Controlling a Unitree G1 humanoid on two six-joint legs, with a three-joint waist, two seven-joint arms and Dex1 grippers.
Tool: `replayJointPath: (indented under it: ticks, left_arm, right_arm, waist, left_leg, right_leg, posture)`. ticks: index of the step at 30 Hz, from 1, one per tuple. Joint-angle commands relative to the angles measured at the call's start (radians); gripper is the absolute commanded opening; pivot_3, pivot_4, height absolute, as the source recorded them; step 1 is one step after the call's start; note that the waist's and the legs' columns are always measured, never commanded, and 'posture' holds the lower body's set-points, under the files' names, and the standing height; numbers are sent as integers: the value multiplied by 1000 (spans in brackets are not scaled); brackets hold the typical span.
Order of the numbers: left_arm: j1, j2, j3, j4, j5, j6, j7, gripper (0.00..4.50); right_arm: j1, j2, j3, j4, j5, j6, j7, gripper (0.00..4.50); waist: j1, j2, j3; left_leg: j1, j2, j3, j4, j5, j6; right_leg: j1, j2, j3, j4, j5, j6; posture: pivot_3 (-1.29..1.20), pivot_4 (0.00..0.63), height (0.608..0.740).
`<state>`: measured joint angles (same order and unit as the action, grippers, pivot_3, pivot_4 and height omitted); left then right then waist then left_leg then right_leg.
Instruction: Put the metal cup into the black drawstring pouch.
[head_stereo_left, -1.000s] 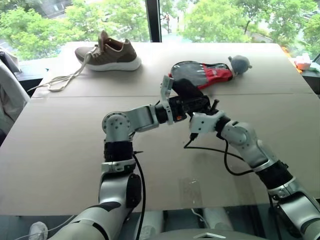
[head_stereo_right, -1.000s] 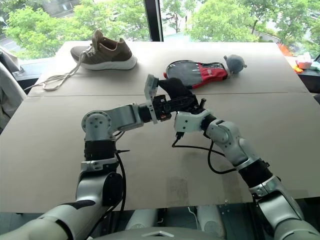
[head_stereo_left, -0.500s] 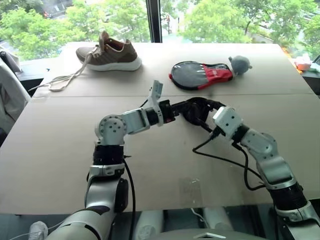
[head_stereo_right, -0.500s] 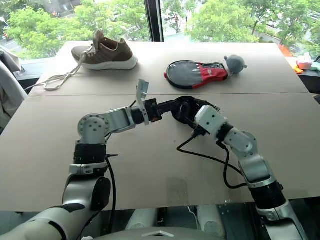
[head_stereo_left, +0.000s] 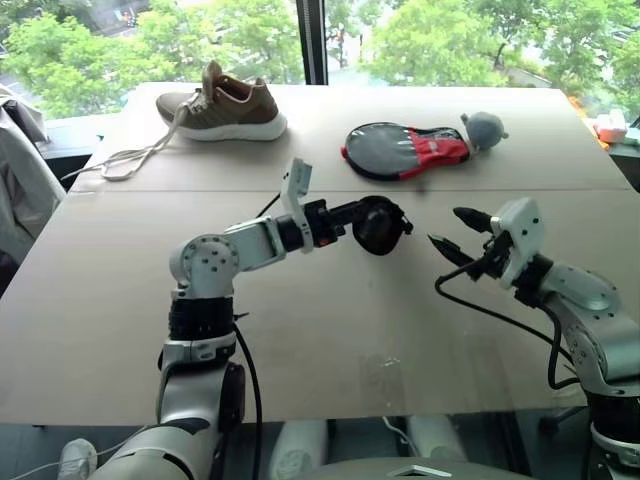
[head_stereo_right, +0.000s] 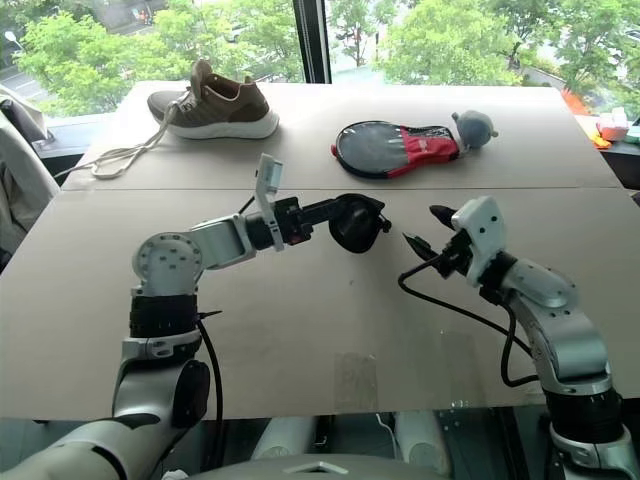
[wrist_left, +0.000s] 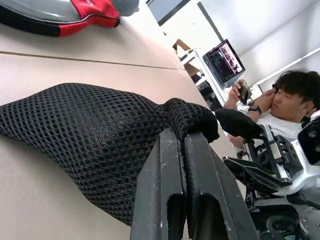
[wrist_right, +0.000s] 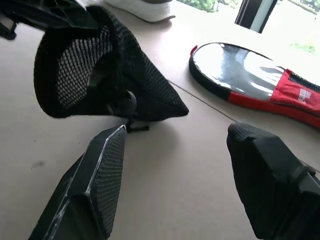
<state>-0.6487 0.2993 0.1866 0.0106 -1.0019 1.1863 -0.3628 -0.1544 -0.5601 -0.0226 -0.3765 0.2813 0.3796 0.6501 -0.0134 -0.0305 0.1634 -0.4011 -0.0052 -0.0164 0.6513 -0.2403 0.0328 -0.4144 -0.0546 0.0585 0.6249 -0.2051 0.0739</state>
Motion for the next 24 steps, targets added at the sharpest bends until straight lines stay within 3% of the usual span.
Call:
replayJointPath:
  ticks: [1,7,12,19,24]
  left_arm:
    - [-9,-6,23,-13,-7,4,11,0]
    - [-20,-4,56,8,-20,14,28,0]
    - [-25,-6,72,13,-22,29,35,0]
    - [-48,-10,95,42,-17,39,41,0]
    - [-52,-9,99,53,-11,35,39,0]
  right_arm:
    - [-2,-28,145,75,-192,-177,4,3265]
    - [-84,128,262,285,-331,-265,-130,3265]
    - [-193,281,218,477,-334,-304,-245,3265]
    - [-268,341,190,613,-290,-349,-218,3265]
    - [-241,339,188,592,-271,-330,-181,1091]
  waist:
    - [-1,0,0]
    - [-4,0,0]
    - [-1,0,0]
    - [-1,0,0]
    - [-4,0,0]
  left_leg:
    - [0,0,1,0,0,0]
    - [1,1,6,1,0,0]
    - [1,1,2,1,1,-2]
    - [0,-1,-2,0,3,-6]
    - [0,-1,-3,-1,3,-6]
  right_leg:
    - [0,0,0,0,0,0]
    - [0,1,1,0,0,0]
    - [0,1,1,1,0,0]
    - [0,-1,-1,1,0,0]
    - [0,-1,-2,1,0,0]
  posture:
    - [0,150,740]
    - [0,150,740]
    - [0,150,740]
    - [0,150,740]
    - [0,150,740]
